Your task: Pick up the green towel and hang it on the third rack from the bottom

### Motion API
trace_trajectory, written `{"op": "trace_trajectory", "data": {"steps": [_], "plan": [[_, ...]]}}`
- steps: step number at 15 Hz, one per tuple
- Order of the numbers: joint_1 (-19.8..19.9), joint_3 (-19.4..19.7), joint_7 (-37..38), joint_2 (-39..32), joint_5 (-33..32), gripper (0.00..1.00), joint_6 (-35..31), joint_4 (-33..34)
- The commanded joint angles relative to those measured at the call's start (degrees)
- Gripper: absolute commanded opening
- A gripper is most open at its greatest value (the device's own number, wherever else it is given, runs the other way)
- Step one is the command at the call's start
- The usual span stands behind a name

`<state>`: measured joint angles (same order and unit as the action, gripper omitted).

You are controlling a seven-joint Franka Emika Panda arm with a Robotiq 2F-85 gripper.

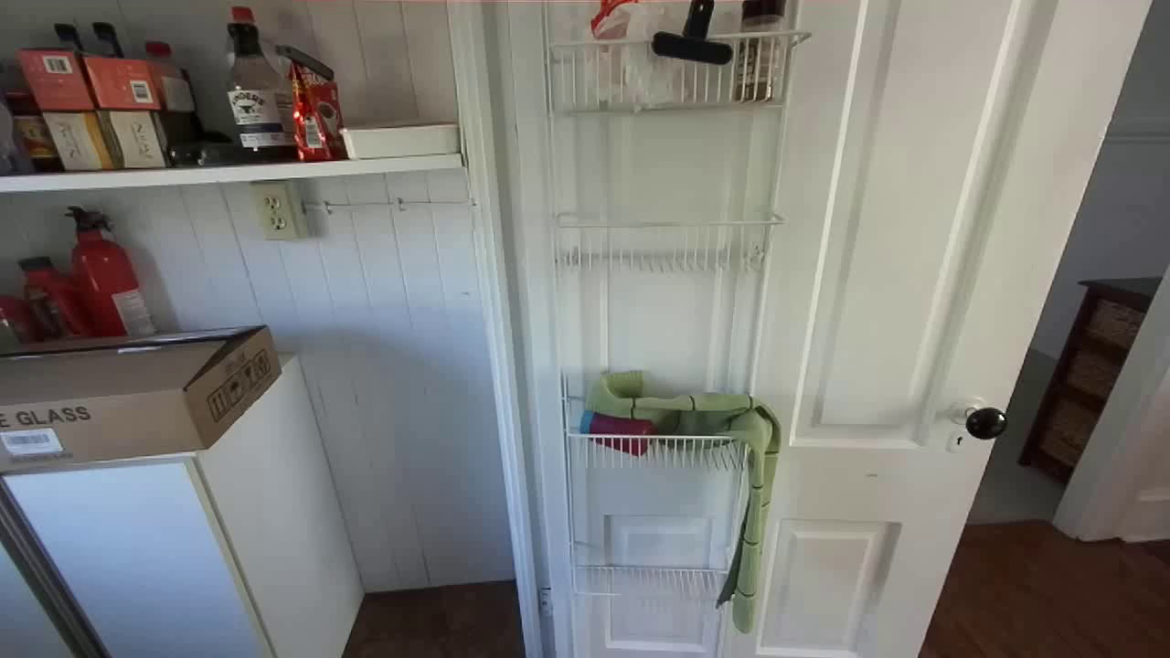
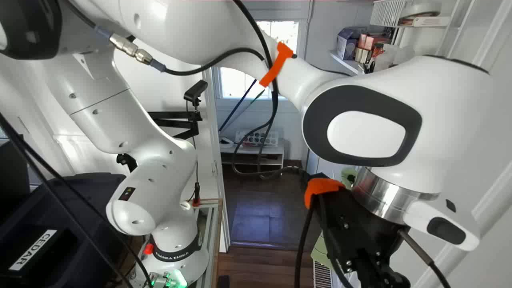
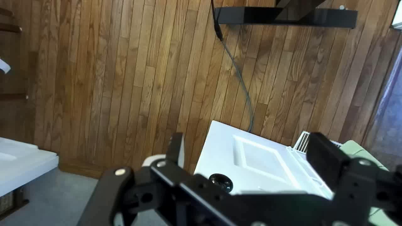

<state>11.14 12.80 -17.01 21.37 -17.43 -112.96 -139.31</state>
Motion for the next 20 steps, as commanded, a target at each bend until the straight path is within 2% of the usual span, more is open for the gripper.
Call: {"op": "trace_trajectory", "data": {"steps": [1,6,7,9,15,20], "plan": [[-0.10,0.08,0.03,0.00,-0.01,1.00,0.10,0.06],[-0.10,0.08,0.03,0.00,-0.01,1.00,0.10,0.06],[-0.93,0.59,-1.63,-1.04,1.87,1.00,-0.59,-0.18],[-3.35,2.46,-7.06,-2.54,9.55,1.00,-3.43,-1.37],[-8.86,3.65,-21.29,-9.19,31.19,1.00,-9.75,-3.79],[-11.25,0.04,-30.96,-17.28,48.71,1.00,-9.13,-2.06]]}}
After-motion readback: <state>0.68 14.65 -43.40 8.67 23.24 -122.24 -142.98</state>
